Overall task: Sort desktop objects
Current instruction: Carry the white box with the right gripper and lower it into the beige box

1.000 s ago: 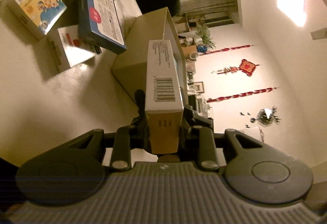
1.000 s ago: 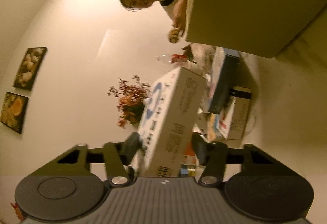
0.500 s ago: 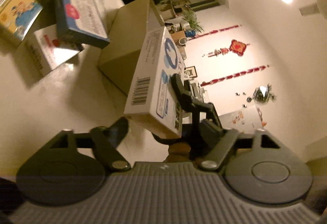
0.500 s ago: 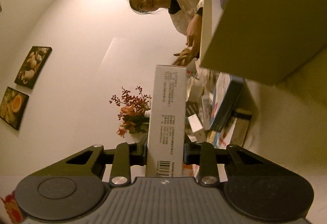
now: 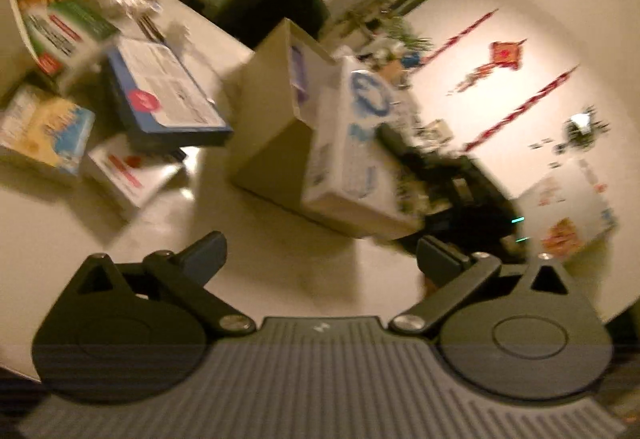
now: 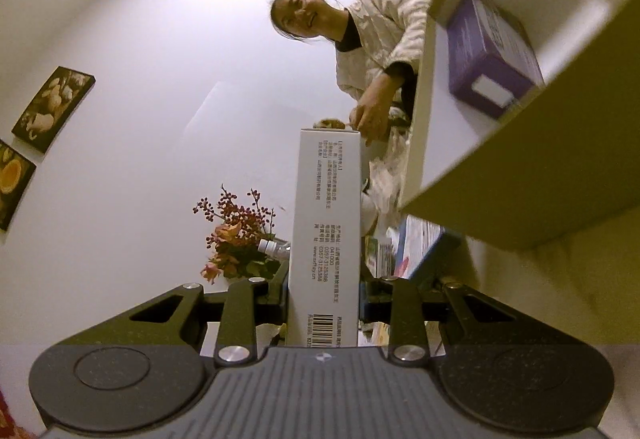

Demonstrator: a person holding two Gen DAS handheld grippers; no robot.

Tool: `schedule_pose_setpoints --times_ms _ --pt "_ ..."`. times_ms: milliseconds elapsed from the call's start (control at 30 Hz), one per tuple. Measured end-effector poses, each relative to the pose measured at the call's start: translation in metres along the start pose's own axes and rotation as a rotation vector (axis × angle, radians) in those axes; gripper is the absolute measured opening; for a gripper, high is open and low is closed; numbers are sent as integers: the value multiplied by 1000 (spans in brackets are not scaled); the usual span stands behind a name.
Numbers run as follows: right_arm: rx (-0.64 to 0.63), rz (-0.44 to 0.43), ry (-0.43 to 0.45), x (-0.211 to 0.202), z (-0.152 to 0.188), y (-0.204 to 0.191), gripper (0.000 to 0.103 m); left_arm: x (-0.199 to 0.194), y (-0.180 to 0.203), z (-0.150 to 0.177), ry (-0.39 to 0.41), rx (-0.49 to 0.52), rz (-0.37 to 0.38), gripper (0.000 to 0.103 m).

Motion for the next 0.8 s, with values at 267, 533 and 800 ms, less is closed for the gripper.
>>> schedule_pose_setpoints --times_ms 267,533,800 --pt "-44 58 38 -10 -20 -10 33 1 -16 2 12 36 -239 103" --pt "-68 157 53 -21 -45 -15 33 0 -33 2 19 -14 -248 103" --pt "-76 248 99 -35 -85 -13 33 -8 -41 -3 72 -51 -283 103"
Point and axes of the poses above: each gripper's, at about its wrist camera, not at the fingertips, and x roughly the way its jaws point, y to its right, z to its underside, the point moved 8 cm from there along x, roughly the way its jaws point, and after that the axes turned 9 degrees about -y, right-handed, at the moved point
